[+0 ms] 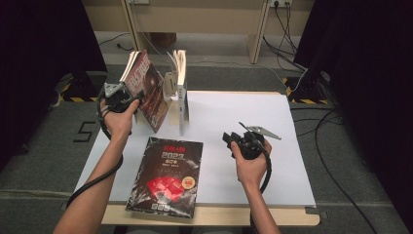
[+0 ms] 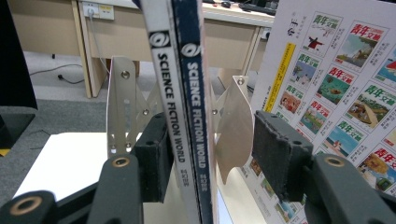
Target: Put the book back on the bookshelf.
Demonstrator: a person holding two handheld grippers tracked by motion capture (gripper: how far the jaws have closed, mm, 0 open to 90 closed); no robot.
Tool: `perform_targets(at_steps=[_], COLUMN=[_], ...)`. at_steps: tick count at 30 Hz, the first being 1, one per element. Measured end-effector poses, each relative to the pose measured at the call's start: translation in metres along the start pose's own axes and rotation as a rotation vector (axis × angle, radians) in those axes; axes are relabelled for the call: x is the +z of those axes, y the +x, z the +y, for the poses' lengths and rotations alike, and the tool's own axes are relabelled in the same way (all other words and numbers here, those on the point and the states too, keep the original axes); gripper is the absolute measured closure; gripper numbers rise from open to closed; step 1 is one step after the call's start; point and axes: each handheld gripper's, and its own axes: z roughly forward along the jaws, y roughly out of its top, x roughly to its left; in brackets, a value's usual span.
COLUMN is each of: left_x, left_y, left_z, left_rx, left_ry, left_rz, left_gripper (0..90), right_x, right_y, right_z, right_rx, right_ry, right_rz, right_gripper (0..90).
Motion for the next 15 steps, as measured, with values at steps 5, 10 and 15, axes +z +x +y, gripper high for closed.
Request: perform_targets(at_steps=[5,10,15], left_x=[-0.002,-0.005,-0.012], left_y=[0.001,0.003,0.004], left_z=[-0.004,-0.01,-0.019], left_rx=[-0.005,-0.01,-0.019], left_ry=[0.014,0.031,0.059], left_rz=[-0.012,-0.02,-0.055], left_gripper=[46.4,45.7,44.0], right_x=[0.002,0.004,0.006], right_y=[0.003,0.004,0.007], right_z=[0.001,0.0,0.001], right_rx=[0.001,-0.007,-0.01], right_ry=[0.007,0.01,0.02], right_rz=[0.001,0.004,0.005], right_gripper=[61.6,61.5,61.4])
